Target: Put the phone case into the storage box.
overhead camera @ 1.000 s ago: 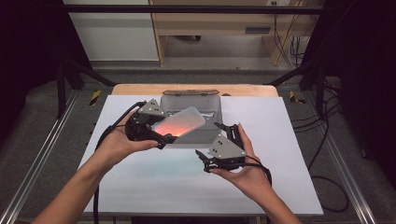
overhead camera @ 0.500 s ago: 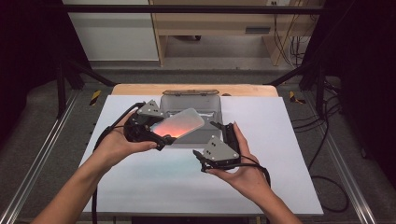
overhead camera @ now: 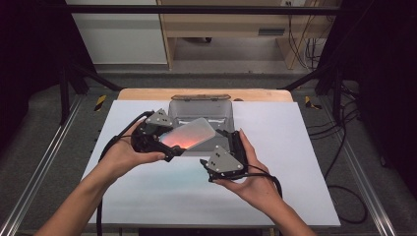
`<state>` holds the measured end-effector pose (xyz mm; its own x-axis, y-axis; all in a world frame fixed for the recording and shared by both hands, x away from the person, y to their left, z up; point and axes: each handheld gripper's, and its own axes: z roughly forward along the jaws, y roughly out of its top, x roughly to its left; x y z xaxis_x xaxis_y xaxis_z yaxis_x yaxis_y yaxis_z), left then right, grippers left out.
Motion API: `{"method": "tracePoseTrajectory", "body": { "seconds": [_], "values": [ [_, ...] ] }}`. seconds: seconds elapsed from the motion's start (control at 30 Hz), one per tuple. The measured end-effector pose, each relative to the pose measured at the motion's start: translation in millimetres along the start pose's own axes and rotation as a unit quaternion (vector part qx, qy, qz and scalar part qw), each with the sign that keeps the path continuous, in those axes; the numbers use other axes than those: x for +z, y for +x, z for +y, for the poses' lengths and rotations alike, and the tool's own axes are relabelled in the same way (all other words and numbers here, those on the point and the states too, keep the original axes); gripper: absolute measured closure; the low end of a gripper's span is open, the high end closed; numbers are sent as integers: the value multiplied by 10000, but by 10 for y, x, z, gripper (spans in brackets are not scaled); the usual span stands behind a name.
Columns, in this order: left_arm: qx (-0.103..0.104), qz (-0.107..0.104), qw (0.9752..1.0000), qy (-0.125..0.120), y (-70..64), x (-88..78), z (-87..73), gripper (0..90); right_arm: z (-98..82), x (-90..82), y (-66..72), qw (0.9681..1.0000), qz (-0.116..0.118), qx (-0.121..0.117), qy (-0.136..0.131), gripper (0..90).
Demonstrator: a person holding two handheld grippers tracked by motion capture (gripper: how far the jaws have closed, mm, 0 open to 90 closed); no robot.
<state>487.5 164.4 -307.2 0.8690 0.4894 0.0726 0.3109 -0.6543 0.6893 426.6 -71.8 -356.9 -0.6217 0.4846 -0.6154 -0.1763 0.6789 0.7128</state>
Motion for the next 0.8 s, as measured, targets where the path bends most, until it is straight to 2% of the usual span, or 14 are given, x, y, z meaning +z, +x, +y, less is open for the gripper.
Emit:
{"method": "tracePoseTrajectory", "body": {
  "seconds": [0.4, 0.8],
  "values": [
    [36, -80, 10000, 37, -46, 44, -17, 175, 18, 89, 94, 9999, 81, -126, -23, 99],
    [63, -210, 9997, 69, -51, 19, -30, 174, 9, 123, 142, 9988, 119, -475, -15, 211]
  ]
}}
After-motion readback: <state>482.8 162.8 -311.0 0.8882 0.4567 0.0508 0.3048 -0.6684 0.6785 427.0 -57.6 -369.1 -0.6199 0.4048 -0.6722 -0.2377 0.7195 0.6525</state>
